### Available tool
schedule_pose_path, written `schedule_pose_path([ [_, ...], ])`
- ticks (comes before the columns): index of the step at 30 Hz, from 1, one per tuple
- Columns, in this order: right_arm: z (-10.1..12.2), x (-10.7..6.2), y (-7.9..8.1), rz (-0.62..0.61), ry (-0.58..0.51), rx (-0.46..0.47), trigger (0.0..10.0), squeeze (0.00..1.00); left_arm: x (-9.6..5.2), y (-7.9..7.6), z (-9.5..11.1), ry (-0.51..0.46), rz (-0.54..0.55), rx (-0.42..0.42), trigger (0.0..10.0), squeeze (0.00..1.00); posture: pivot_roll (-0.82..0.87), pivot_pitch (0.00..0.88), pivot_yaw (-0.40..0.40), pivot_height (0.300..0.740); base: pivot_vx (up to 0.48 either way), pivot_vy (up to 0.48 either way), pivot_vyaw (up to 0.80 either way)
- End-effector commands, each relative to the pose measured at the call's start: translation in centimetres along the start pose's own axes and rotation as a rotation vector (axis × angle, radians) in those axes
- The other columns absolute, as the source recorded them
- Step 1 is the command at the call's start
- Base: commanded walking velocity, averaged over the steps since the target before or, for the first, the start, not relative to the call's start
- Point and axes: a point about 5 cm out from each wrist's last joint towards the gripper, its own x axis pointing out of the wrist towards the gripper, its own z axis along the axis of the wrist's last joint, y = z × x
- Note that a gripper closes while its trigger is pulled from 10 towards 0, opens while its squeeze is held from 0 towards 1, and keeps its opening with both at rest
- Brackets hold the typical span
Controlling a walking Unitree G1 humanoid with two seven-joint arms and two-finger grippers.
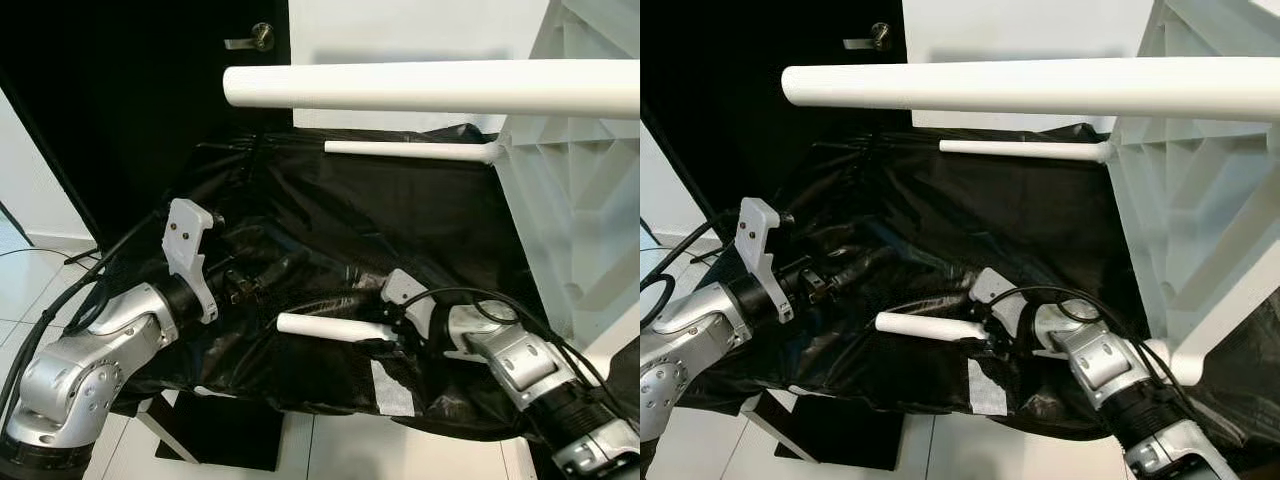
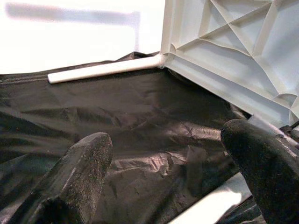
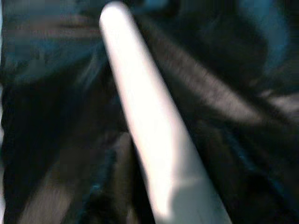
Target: Building children table
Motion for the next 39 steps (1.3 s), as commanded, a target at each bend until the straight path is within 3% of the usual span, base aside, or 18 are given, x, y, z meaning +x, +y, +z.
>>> schedule_pose_path([
  [1,-1.1,-0.4,-0.2,-0.051,-0.013,0.046,10.0,0.77,0.1,0.0,0.1,0.007,-0.011,0.011,10.0,0.00,-0.01,0.000,0.004,0.740,0.000,0.000,0.00],
  [2,-0.5,-0.5,-0.4,-0.070,-0.068,0.024,10.0,1.00,0.1,0.1,0.1,0.007,-0.007,0.012,10.0,0.00,-0.01,0.000,0.005,0.740,0.000,0.000,0.00],
  [14,2.7,-2.2,0.7,-0.161,-0.299,0.034,10.0,1.00,0.2,0.5,-0.2,0.008,0.033,0.040,10.0,0.00,-0.02,0.000,0.009,0.740,0.000,0.000,0.00],
  [15,3.0,-2.4,0.8,-0.182,-0.325,0.034,10.0,0.00,0.3,0.7,-0.3,0.008,0.046,0.048,10.0,0.00,-0.02,0.000,0.011,0.740,0.000,0.000,0.00],
  [25,3.8,-3.4,0.6,-0.422,-0.404,0.065,10.0,0.00,0.8,1.6,-0.3,-0.002,0.111,0.100,10.0,0.00,-0.03,0.000,0.024,0.740,0.000,0.000,0.00],
  [29,3.8,-3.8,0.5,-0.558,-0.436,0.146,10.0,0.00,1.0,2.1,-0.6,0.002,0.189,0.144,10.0,0.00,-0.03,0.000,0.025,0.740,0.000,0.000,0.00],
  [31,3.8,-3.8,0.5,-0.558,-0.436,0.146,10.0,0.00,1.0,2.1,-0.6,0.002,0.189,0.144,10.0,0.00,-0.03,0.000,0.025,0.740,0.000,0.000,0.00],
  [34,3.9,-4.1,0.4,-0.704,-0.469,0.237,10.0,0.00,1.5,2.0,-1.4,-0.028,0.291,0.133,10.0,0.00,-0.02,0.000,0.021,0.740,0.000,0.000,0.00],
  [39,4.2,-4.1,0.5,-0.744,-0.480,0.242,10.0,0.00,1.6,2.0,-1.9,-0.046,0.339,0.116,10.0,0.00,-0.02,0.000,0.021,0.740,0.000,0.000,0.00],
])
